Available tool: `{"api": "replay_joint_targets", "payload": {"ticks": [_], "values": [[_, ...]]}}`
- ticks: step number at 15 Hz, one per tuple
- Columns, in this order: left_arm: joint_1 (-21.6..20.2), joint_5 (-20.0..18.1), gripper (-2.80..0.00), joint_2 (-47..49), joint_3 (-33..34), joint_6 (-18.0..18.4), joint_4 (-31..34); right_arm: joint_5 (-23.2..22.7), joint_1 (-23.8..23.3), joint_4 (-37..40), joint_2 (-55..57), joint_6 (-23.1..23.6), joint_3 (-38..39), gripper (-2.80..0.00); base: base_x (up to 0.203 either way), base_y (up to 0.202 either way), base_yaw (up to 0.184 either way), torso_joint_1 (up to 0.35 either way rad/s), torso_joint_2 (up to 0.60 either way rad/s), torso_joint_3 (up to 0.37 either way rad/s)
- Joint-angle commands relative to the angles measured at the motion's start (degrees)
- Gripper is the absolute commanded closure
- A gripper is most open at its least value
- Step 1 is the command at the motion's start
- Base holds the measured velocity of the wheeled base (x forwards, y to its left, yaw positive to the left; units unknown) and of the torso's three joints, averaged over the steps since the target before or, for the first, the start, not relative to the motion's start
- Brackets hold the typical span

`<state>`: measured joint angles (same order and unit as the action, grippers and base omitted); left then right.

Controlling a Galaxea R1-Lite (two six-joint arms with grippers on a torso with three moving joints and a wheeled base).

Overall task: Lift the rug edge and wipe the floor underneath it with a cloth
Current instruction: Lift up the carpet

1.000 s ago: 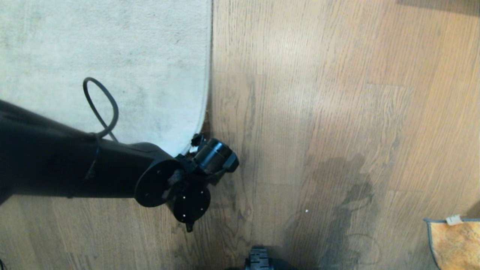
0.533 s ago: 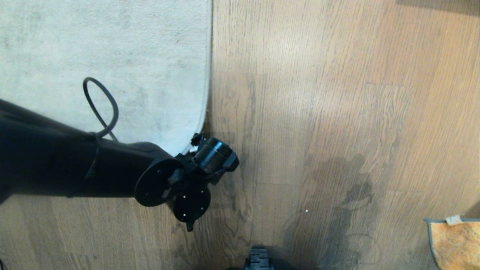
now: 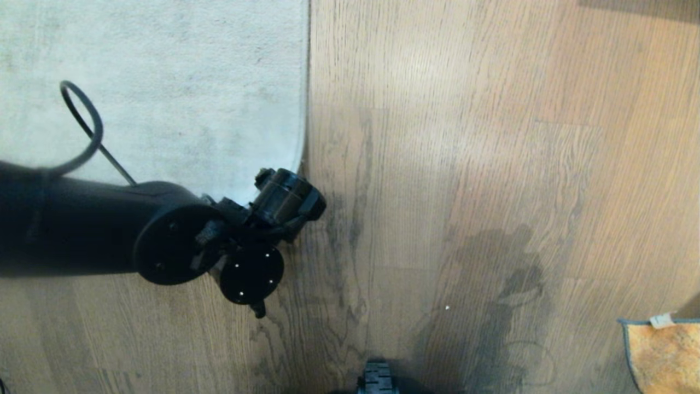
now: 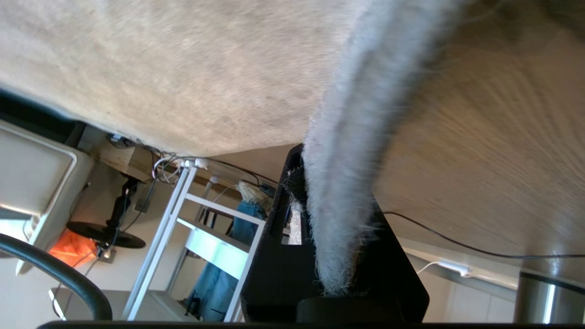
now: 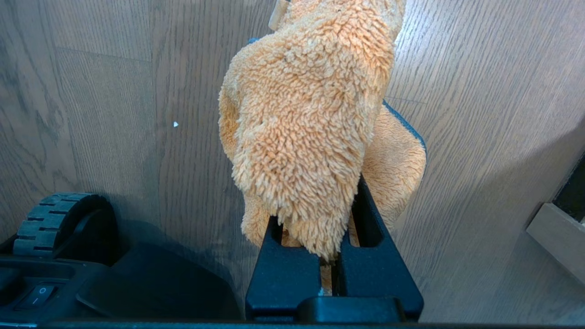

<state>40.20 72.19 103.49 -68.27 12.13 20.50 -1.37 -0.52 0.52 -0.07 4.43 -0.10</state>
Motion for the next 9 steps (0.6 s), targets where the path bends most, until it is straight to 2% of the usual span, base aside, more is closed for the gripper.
{"api": "replay_joint_targets", "payload": {"ticks": [1, 5, 9], "values": [[-1.3, 0.1, 0.0, -5.2, 0.0, 1.3, 0.1, 0.0, 0.0, 0.0, 0.1, 0.1, 0.0, 0.0, 0.0, 0.0, 0.0, 0.0, 0.0, 0.0], [-4.7, -4.2, 0.0, -11.5, 0.1, 5.0, 0.1, 0.0, 0.0, 0.0, 0.1, 0.1, 0.0, 0.0, 0.0, 0.0, 0.0, 0.0, 0.0, 0.0], [-8.3, -4.6, 0.0, -17.2, 0.3, 7.6, 0.1, 0.0, 0.0, 0.0, 0.1, 0.1, 0.0, 0.0, 0.0, 0.0, 0.0, 0.0, 0.0, 0.0]]}}
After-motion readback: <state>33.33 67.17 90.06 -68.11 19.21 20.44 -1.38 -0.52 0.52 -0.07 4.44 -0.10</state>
